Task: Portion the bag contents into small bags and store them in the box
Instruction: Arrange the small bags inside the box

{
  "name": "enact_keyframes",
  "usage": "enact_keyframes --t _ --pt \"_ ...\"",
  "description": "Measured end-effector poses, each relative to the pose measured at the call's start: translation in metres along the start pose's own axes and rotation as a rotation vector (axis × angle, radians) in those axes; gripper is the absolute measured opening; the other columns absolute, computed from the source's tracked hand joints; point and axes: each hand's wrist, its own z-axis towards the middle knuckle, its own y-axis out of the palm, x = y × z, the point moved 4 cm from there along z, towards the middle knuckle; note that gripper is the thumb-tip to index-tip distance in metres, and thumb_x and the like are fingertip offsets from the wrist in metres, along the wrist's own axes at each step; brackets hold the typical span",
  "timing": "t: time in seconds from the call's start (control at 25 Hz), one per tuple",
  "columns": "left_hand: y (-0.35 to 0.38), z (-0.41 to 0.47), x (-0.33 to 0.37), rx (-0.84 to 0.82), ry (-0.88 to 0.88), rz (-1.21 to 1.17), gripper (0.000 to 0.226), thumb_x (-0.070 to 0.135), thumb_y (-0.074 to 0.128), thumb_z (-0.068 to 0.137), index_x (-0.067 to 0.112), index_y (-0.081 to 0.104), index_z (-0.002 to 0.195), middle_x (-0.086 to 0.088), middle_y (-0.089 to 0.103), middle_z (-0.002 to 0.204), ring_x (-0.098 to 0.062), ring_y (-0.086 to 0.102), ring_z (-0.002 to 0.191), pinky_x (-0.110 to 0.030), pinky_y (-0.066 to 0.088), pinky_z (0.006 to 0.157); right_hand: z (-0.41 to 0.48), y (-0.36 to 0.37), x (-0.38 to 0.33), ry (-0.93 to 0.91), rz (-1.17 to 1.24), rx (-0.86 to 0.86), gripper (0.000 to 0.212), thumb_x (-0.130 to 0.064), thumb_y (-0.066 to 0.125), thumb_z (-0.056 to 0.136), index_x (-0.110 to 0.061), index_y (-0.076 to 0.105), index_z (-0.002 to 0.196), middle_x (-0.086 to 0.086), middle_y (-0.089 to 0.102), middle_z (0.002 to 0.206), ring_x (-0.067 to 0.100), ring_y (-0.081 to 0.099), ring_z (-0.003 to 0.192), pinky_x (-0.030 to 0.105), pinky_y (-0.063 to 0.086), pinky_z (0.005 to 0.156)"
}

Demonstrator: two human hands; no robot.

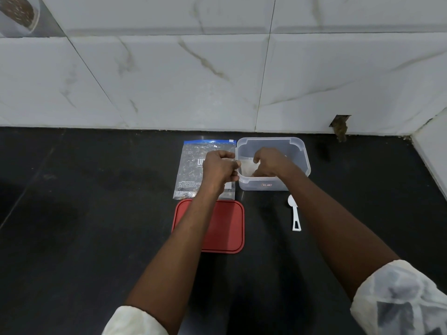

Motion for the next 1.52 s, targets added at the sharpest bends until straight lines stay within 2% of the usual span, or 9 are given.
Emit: enact_keyframes --t 0.08,0.16,0.28,0.48,0.6,0.68,0.96,1.12,1.52 --pt "0.001 -0.001 -0.001 0.025 0.028 0.033 0.039 0.0 0.075 0.084 0.002 0.065 0.122 -0.019 0.072 0.098 -0.024 0.067 0.068 -0.039 0.064 0.066 -0.002 0.0 -0.005 -0.003 0.024 -0.026 0.049 -0.021 0.081 0.078 -0.008 0.062 0.122 0.012 0.066 0.117 0.026 0.065 0.102 0.033 0.051 0.091" --pt "0.001 -0.005 0.007 0.133 0.169 0.18 0.039 0.01 0.078 0.084 0.007 0.068 0.122 -0.012 0.072 0.104 -0.022 0.069 0.082 -0.038 0.061 0.079 -0.003 -0.015 0.004 -0.005 0.097 -0.062 0.03 -0.005 0.074 0.083 -0.002 0.066 0.112 0.021 0.07 0.102 0.032 0.072 0.088 0.038 0.059 0.083" --pt "0.009 -0.014 0.035 0.194 0.425 0.305 0.024 0.01 0.07 0.09 0.008 0.074 0.113 -0.007 0.074 0.099 -0.015 0.066 0.086 -0.023 0.051 0.081 -0.001 -0.048 0.033 0.055 0.108 0.056 0.021 0.009 0.072 0.076 0.011 0.069 0.096 0.029 0.071 0.091 0.03 0.073 0.085 0.048 0.06 0.078" --pt "0.074 0.006 0.059 -0.102 0.515 0.893 0.028 0.007 0.072 0.088 0.007 0.073 0.116 -0.013 0.072 0.116 -0.026 0.068 0.107 -0.033 0.053 0.091 -0.012 -0.034 0.028 -0.033 -0.111 -0.019 0.029 -0.016 0.078 0.078 0.001 0.069 0.1 0.011 0.074 0.087 0.024 0.07 0.075 0.031 0.057 0.081" --pt "0.098 0.02 0.046 -0.248 0.454 1.287 0.036 0.015 0.075 0.087 0.009 0.068 0.122 -0.009 0.07 0.121 -0.026 0.066 0.113 -0.035 0.052 0.093 -0.01 -0.013 0.023 -0.073 -0.159 -0.064 0.036 -0.02 0.074 0.083 -0.006 0.065 0.115 0.009 0.069 0.109 0.025 0.064 0.101 0.029 0.046 0.084" --pt "0.101 0.029 0.034 -0.304 0.436 1.395 0.036 0.015 0.072 0.089 0.008 0.067 0.123 -0.011 0.068 0.124 -0.027 0.065 0.115 -0.035 0.051 0.097 -0.005 -0.011 0.027 -0.022 -0.16 -0.083 0.04 -0.021 0.071 0.086 -0.008 0.062 0.123 0.009 0.066 0.12 0.026 0.06 0.112 0.032 0.046 0.094" --pt "0.102 0.041 0.017 -0.308 0.481 1.442 0.044 0.014 0.067 0.094 0.009 0.059 0.137 -0.011 0.059 0.14 -0.027 0.056 0.129 -0.036 0.045 0.109 0.003 -0.014 0.04 0.085 -0.162 -0.088 0.05 -0.026 0.067 0.091 -0.01 0.053 0.136 0.008 0.057 0.135 0.025 0.053 0.125 0.031 0.04 0.104" --pt "0.103 0.044 0.01 -0.309 0.49 1.458 0.045 0.016 0.063 0.097 0.009 0.056 0.141 -0.013 0.054 0.145 -0.028 0.051 0.134 -0.038 0.042 0.112 0.003 -0.013 0.04 0.091 -0.161 -0.076 0.043 -0.023 0.066 0.092 -0.007 0.057 0.13 0.01 0.06 0.131 0.023 0.057 0.113 0.029 0.042 0.1" --pt "0.102 0.043 0.027 -0.318 0.369 1.361 0.042 0.012 0.069 0.092 0.006 0.06 0.133 -0.012 0.062 0.135 -0.028 0.059 0.125 -0.036 0.046 0.109 0.004 -0.018 0.038 0.126 -0.152 -0.063 0.045 -0.026 0.074 0.086 -0.004 0.061 0.122 0.012 0.065 0.119 0.027 0.062 0.112 0.032 0.049 0.093"
